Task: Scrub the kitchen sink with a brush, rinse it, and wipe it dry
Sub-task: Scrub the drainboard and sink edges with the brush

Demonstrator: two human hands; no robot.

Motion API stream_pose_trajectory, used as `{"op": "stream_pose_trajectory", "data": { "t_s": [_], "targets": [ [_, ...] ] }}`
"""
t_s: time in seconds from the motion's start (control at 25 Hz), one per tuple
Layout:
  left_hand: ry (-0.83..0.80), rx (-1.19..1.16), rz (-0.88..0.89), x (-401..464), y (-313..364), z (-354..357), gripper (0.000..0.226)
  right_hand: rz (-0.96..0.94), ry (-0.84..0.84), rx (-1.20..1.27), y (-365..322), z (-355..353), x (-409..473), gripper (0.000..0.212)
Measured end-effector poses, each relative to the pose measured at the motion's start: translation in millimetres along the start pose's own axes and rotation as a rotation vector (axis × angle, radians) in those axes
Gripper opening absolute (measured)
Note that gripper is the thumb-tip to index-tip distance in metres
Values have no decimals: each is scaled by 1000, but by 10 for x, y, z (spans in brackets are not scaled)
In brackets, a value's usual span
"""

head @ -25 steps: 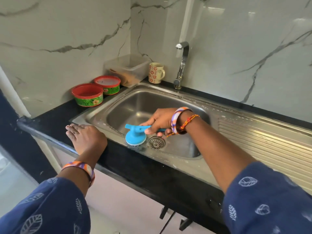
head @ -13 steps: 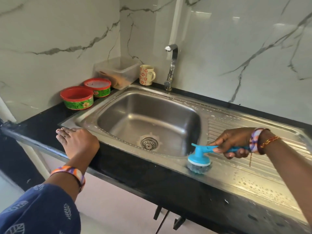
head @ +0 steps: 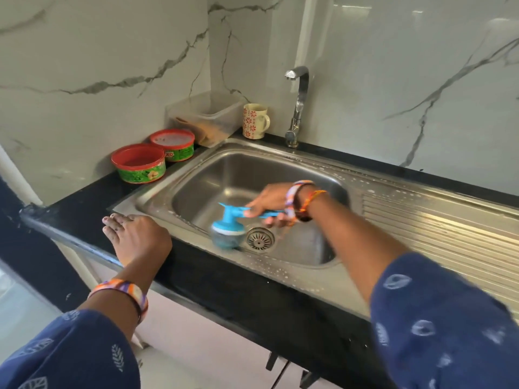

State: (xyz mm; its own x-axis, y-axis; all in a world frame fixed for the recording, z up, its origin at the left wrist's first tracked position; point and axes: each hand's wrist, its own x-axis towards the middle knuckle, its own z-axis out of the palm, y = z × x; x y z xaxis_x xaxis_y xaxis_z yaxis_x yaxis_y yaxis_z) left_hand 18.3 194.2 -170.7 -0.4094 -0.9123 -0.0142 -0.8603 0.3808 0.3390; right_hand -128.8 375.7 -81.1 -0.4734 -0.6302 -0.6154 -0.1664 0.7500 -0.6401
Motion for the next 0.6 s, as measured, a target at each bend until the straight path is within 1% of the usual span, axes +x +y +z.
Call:
{"op": "stream_pose_trajectory", "data": {
  "t_s": [0.08, 0.12, 0.2, 0.28, 0.36, 0.48, 0.6],
  "targets": [
    [3, 7, 7, 3, -13, 23, 61, 144, -84, -67, 452, -337, -406, 12],
    [5, 7, 5, 0, -12, 31, 61, 206, -107, -82, 709, -494, -639, 12],
    [17, 9, 7, 11, -5, 49, 59, 314, -94, -69, 1148, -745, -1104, 20],
    [19, 21, 6, 16, -1, 62, 58, 384, -69, -22, 1400, -844, -1418, 23],
    [9, 37, 15, 12, 2, 67, 59, 342, -65, 12, 1435, -778, -1449, 20],
    [4, 27, 17, 7, 22, 48, 59, 137, -39, 15, 1110, -465, -997, 18],
    [8, -8, 11, -10, 17, 10, 55, 2, 8, 0, 484, -183, -346, 32]
  ]
}}
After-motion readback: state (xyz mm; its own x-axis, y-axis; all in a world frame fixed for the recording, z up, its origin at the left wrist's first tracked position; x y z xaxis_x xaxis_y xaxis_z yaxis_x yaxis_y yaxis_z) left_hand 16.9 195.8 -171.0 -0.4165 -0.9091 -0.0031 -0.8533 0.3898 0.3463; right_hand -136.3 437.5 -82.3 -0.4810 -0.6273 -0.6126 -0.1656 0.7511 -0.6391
